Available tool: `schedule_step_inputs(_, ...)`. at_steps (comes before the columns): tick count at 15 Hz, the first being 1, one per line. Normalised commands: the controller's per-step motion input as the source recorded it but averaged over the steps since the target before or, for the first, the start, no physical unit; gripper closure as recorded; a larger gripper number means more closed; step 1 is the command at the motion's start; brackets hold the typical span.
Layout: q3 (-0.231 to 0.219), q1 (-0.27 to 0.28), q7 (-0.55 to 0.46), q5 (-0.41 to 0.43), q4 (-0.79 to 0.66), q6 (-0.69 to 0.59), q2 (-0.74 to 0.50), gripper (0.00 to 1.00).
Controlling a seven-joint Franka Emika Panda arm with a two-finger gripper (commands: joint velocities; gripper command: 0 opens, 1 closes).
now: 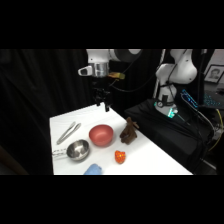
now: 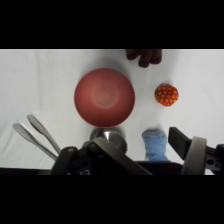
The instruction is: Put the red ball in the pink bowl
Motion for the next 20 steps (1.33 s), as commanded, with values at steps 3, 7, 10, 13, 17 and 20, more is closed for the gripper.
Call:
schedule_step_inputs(3,0.041,-0.002,0.06,-0.035,-0.01,0.04,0.0,0.0)
schedule_step_inputs(7,0.071,0.041,0.17,-0.026,-0.01,0.07,0.0,0.0)
schedule_step_inputs(10,0.08,0.075,0.25,-0.028,-0.01,0.14,0.06,0.0)
schedule_step_inputs(13,0.073,0.079,0.29,-0.054,-0.02,0.22,0.09,0.0)
schedule_step_inputs(17,0.063,0.08,0.32,-0.048,-0.01,0.29,0.12,0.0)
schedule_step_inputs(20,0.044,0.084,0.32,-0.086,-0.03,0.31,0.12,0.0)
